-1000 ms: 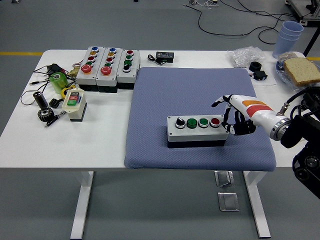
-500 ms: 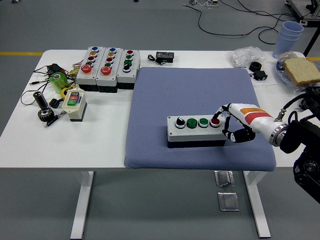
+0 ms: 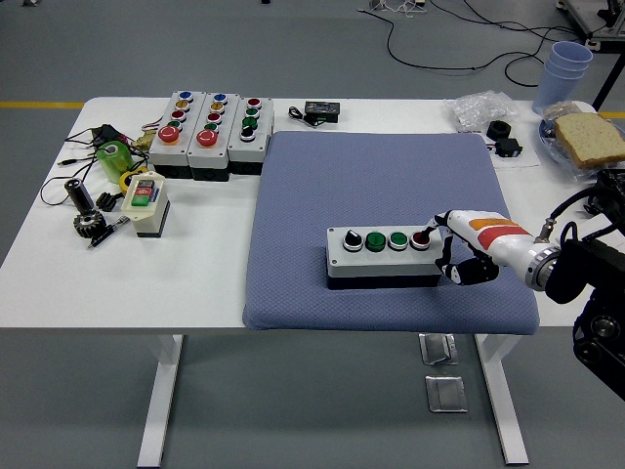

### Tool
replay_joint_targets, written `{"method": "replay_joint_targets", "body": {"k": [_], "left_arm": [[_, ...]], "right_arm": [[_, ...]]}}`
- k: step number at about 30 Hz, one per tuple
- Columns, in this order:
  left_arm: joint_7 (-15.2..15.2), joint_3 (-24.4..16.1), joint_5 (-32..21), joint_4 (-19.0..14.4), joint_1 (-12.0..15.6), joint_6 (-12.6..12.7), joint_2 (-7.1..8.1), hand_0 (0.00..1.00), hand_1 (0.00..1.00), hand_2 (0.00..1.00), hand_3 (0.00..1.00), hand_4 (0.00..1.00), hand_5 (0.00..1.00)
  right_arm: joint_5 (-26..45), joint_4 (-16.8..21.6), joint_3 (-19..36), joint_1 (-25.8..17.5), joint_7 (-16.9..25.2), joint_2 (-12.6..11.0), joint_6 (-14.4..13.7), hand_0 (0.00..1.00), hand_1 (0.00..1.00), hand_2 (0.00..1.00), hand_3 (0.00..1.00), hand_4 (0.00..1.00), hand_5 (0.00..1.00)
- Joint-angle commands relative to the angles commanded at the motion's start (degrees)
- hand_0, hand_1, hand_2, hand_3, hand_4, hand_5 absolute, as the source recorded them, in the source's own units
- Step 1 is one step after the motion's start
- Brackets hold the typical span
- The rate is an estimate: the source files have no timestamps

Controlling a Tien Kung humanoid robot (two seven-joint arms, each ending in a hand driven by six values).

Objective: Pick up the button,place it on the desk,press the button,press the button

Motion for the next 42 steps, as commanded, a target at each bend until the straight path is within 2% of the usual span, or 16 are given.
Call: {"method": "replay_joint_targets", "body": {"k": [14,24,29,36,42], "left_arm": [[0.03,0.04,0.03,0.00,-0.15,0.06,0.00,0.655,0.641,0.663,0.560,0.335,0.848],[0.03,0.12,0.15,0.00,-0.28,0.02,0.00,0.656,0.641,0.663,0.561,0.336,0.853],[0.04,0.01,0.17,0.00,-0.29,0.02,0.00,0.656,0.641,0.663,0.562,0.336,0.854],[0.07,0.11,0.02,0.00,-0.28,0.00,0.00,0.656,0.642,0.662,0.561,0.336,0.853],[0.08,0.06,-0.06,0.00,-0.25,-0.01,0.00,0.657,0.642,0.663,0.562,0.335,0.853]], "right_arm": [[-0.43,-0.55,-0.66,0.53,-1.07,0.07,1.52,0.130,0.002,0.235,0.661,0.485,0.039],[-1.23,1.91,1.85,0.68,-0.67,0.26,-0.81,0.130,0.002,0.234,0.660,0.484,0.040],[-1.40,2.34,1.17,1.41,-0.64,1.08,-1.64,0.129,0.002,0.233,0.659,0.484,0.048],[-1.92,0.81,-1.84,3.20,-1.42,3.27,-1.64,0.129,0.002,0.233,0.658,0.483,0.048],[-1.88,-0.25,-2.69,3.36,-1.74,3.50,-1.53,0.129,0.002,0.233,0.658,0.483,0.050]]}}
